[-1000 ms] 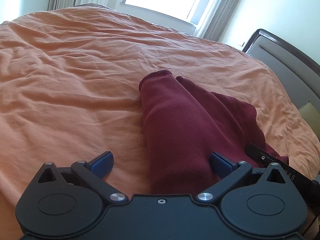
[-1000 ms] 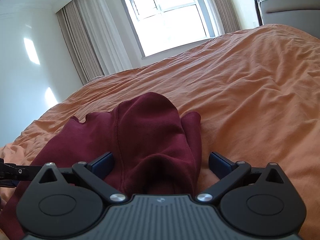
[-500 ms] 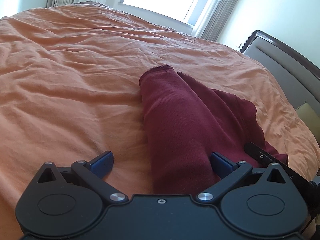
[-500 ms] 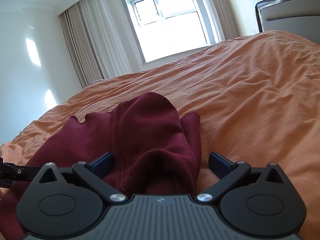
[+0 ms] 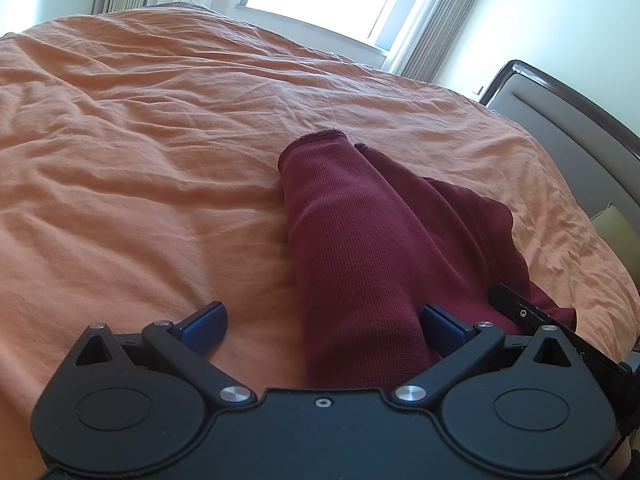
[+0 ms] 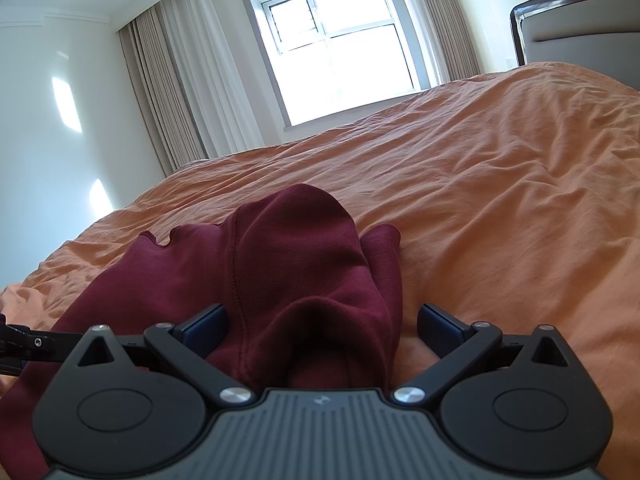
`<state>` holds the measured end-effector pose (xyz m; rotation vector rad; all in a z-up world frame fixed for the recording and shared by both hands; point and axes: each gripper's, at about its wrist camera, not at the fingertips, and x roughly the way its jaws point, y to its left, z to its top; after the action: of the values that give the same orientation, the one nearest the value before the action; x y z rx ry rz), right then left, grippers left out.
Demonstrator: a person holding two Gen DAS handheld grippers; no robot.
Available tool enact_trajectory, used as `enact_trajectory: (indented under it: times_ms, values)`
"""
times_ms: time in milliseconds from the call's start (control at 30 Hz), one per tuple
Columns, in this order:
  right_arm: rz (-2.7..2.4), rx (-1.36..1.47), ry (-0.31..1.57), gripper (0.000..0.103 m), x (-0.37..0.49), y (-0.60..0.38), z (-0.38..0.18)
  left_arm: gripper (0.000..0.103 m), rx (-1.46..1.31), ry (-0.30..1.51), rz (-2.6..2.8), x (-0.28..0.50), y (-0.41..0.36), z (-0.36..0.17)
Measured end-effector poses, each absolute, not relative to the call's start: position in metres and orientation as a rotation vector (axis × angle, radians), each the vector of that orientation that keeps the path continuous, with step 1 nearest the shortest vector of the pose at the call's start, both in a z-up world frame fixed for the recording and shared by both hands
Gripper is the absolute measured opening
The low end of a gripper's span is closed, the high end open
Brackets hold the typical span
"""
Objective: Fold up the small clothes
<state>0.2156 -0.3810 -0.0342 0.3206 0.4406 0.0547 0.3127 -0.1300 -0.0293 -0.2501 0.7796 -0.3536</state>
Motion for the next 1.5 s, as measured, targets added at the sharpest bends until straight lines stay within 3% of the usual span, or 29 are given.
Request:
enact_trajectory:
  times_ms: [600,767,1033,1100,1367,1500]
  values:
    - [0.003,0.316,0.559,0.102,0.228,-0.377,-0.015,0.102,-0.253,0.812,-0.380,0.319,-0.125,-0.025]
    - [0.019,0.294,0.557,0.088,0.228,-0.371,-0.007,0.100,-0.250,0.816,-0.396,0.321,-0.121,-0.024]
    - [0.039,0.290,0.548,0.077,0.226,-0.371,-0.005,0.074,-0.236,0.808,-0.426,0.317,-0.128,-0.017]
    - [0.040,0.280,0.541,0.071,0.225,-0.368,-0.003,0.058,-0.239,0.805,-0.440,0.315,-0.132,-0.015]
    - [0.039,0.246,0.492,0.040,0.220,-0.358,0.009,0.046,-0.200,0.776,-0.428,0.312,-0.141,-0.004]
    - [0.048,0.219,0.458,0.031,0.218,-0.351,0.019,0.040,-0.192,0.767,-0.438,0.314,-0.141,0.003]
